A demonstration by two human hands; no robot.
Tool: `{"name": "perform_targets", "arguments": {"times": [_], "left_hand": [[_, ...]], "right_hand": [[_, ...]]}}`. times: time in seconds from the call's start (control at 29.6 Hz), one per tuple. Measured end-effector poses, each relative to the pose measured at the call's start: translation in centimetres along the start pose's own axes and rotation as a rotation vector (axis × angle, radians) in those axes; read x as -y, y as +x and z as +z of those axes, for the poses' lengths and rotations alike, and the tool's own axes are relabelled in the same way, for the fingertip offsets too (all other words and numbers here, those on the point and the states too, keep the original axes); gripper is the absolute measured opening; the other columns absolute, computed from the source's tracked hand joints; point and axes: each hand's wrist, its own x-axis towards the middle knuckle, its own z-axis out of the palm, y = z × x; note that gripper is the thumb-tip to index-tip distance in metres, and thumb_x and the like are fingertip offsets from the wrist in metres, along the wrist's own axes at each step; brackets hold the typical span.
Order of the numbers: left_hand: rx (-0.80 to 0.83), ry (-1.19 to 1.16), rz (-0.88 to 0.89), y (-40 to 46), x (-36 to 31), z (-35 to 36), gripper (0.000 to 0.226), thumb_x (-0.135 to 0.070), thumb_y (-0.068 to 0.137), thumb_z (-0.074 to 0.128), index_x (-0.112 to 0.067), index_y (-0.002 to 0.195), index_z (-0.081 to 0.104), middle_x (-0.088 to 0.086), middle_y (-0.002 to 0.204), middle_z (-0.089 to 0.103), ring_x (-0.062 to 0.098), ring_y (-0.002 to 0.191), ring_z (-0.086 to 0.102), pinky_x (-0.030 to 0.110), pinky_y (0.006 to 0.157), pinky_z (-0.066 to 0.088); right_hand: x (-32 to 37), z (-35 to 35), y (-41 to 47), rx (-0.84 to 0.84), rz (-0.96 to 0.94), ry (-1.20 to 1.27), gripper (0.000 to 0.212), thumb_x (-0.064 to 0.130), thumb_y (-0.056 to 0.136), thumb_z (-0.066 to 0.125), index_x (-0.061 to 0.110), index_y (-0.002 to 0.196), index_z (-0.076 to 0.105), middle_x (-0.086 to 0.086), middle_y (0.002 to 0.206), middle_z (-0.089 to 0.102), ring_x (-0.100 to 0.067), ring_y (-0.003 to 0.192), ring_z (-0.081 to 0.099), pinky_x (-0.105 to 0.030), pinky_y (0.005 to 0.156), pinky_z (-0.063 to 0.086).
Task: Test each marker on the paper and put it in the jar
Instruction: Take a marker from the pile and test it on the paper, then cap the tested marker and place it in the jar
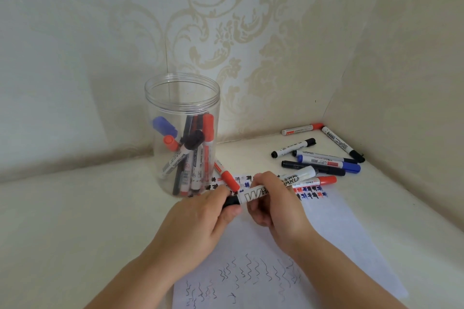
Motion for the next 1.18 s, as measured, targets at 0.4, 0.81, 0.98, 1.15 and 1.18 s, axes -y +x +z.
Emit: {"name": "perform_targets", "arguments": {"times": [0.4, 0.81, 0.98, 1.15, 1.18], "left_hand": [[-0.187, -0.443, -0.146, 0.4, -1.0, -0.2, 0.013, -0.047, 0.085, 0.047, -0.038, 0.093, 0.051, -0.023, 0.072, 0.060, 0.000, 0.058, 0.056, 0.009, 0.054, 0.039], [-0.960, -0.514, 0.066, 1.9, -2.2, -10.3, 0.012, -0.026, 0.086, 0.057, -0.031, 0.095, 0.052, -0.012, 0.093, 0.065, 0.013, 0.091, 0.064, 0.024, 0.083, 0.051], [-1.057, -0.403, 0.170, 3.9, -3.1, -15.2, 0.026, -0.015, 0.087, 0.057, -0.027, 0.102, 0.040, -0.001, 0.092, 0.062, 0.016, 0.084, 0.061, 0.024, 0.080, 0.047], [-0.723, -0.057, -0.017, 6.7, -1.6, -15.3, 0.021, -0.021, 0.082, 0.065, -0.026, 0.100, 0.056, -0.013, 0.081, 0.064, 0.006, 0.074, 0.065, 0.010, 0.072, 0.047], [-0.654, 0.009, -0.047, 6.9, -1.2, -14.9, 0.019, -0.023, 0.082, 0.063, -0.023, 0.101, 0.058, -0.012, 0.081, 0.065, 0.008, 0.074, 0.065, 0.009, 0.071, 0.047]], "right_hand": [[0.4, 0.5, -0.4, 0.020, -0.154, -0.123, 0.052, 0.045, 0.087, 0.051, 0.016, 0.044, 0.045, 0.000, 0.040, 0.042, -0.013, 0.040, 0.033, -0.024, 0.049, 0.028], [3.5, -1.5, 0.9, -0.156, -0.224, -0.126, 0.026, 0.033, 0.093, 0.050, 0.009, 0.094, 0.059, -0.001, 0.055, 0.057, -0.014, 0.045, 0.037, -0.026, 0.045, 0.031], [5.2, -0.1, 1.5, -0.117, -0.276, -0.225, 0.017, 0.027, 0.094, 0.050, 0.012, 0.093, 0.059, -0.001, 0.062, 0.059, -0.013, 0.047, 0.039, -0.026, 0.046, 0.032], [6.2, 1.6, 2.2, -0.104, -0.317, -0.267, 0.015, 0.025, 0.094, 0.051, 0.012, 0.092, 0.058, -0.003, 0.065, 0.058, -0.013, 0.046, 0.039, -0.024, 0.044, 0.033], [6.2, 1.8, 2.3, -0.104, -0.314, -0.277, 0.014, 0.025, 0.094, 0.051, 0.013, 0.093, 0.057, -0.003, 0.066, 0.059, -0.013, 0.046, 0.040, -0.024, 0.044, 0.034]]}}
